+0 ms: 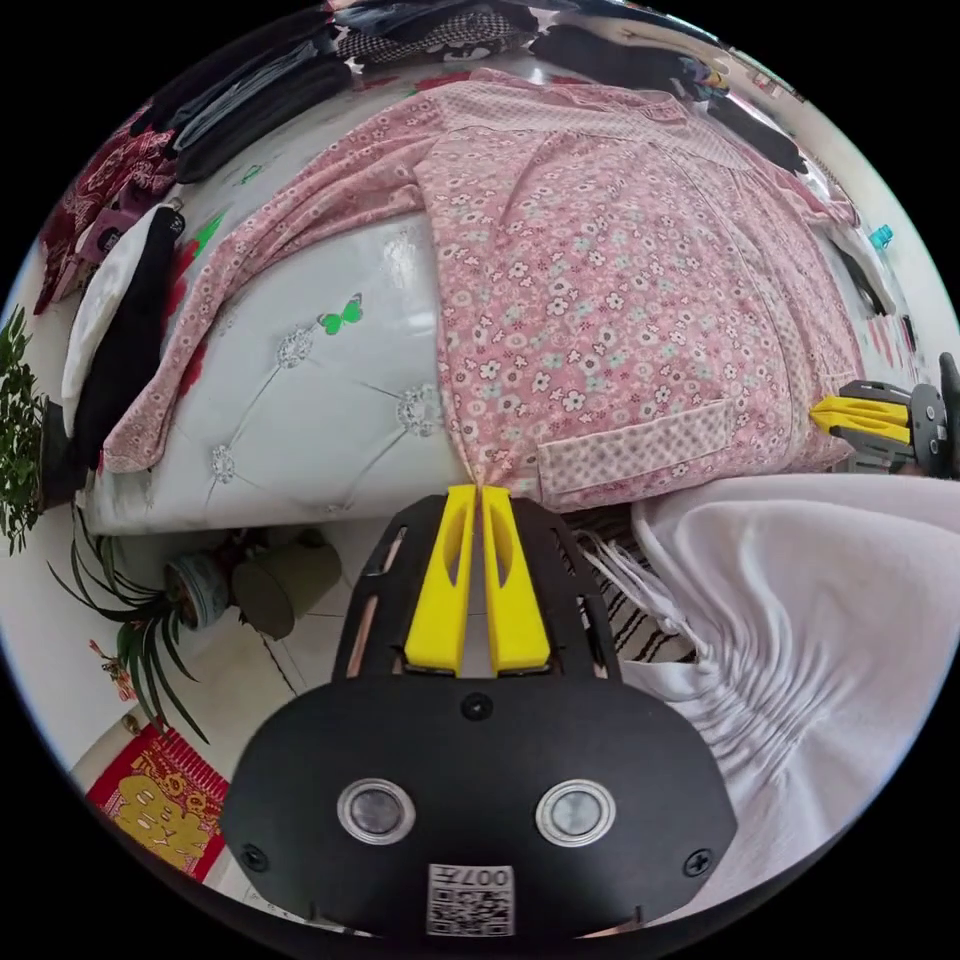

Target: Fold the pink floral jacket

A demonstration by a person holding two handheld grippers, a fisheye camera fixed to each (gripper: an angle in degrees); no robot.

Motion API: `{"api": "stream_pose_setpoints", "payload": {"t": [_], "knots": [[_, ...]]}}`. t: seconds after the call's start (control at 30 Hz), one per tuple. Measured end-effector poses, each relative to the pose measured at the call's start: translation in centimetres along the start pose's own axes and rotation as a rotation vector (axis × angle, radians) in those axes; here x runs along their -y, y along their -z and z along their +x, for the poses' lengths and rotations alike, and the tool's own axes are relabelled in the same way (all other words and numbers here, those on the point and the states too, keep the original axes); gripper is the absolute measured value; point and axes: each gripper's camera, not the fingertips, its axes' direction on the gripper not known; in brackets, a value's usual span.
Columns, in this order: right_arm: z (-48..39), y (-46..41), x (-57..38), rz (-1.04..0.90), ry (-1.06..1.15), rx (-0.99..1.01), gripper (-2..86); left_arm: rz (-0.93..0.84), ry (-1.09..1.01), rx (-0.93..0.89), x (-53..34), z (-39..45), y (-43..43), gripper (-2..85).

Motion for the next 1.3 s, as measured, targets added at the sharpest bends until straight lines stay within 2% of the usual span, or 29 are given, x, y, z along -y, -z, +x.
{"api": "stream_pose_setpoints", "payload": {"t": [0.13,0.23,0.4,0.47,0.5,0.67,0.73,0.83,0.97,1.03,1.1,1.17,1.2,1.27,1.3], "knots": [[2.5,-0.5,-2.6,-0.02,-0.09,0.137,-0.1,-0.03,0.084,-0.125,-2.5,1.3,-2.2,0.3],[3.9,0.5,-2.8,0.021,-0.178,0.227,-0.1,0.006,0.2,-0.138,-3.6,0.3,-1.7,4.9],[5.1,4.1,-2.6,0.162,-0.215,0.255,0.0,0.218,0.502,-0.19,-4.5,-5.6,2.0,10.7],[5.5,5.3,-1.8,0.188,-0.221,0.238,0.1,0.254,0.598,-0.092,-3.9,-9.2,3.3,12.8],[5.7,5.6,-1.6,0.191,-0.225,0.238,0.1,0.255,0.598,-0.049,-3.5,-10.0,3.6,12.9],[6.4,7.2,1.3,0.196,-0.255,0.232,0.1,0.18,0.373,0.51,3.1,-13.9,5.1,11.0],[6.4,7.2,2.4,0.179,-0.259,0.22,0.1,0.149,0.291,0.631,5.5,-14.8,4.3,10.4],[6.1,7.1,4.5,0.151,-0.256,0.21,0.1,0.047,0.209,0.66,9.2,-16.6,1.5,9.7],[5.8,7.2,6.9,0.137,-0.231,0.186,0.0,-0.12,0.097,0.671,11.6,-17.1,-2.6,0.2],[5.9,7.4,7.4,0.151,-0.231,0.176,-0.1,-0.121,0.052,0.598,11.8,-17.1,-2.2,-0.5],[6.3,7.6,7.4,0.17,-0.251,0.175,-0.2,-0.041,0.094,0.415,11.3,-18.5,0.6,-0.8],[6.7,7.8,7.1,0.201,-0.268,0.162,-0.2,0.181,0.213,0.1,9.7,-22.1,6.9,-0.9],[6.8,7.9,7.1,0.206,-0.269,0.159,-0.2,0.253,0.24,0.026,9.2,-23.1,8.6,-0.9],[7.2,7.8,6.9,0.221,-0.269,0.157,-0.2,0.584,0.356,-0.207,6.1,-27.0,15.7,-0.8],[7.3,7.8,6.8,0.225,-0.27,0.157,-0.2,0.663,0.378,-0.273,5.2,-28.0,17.0,-0.8]]}}
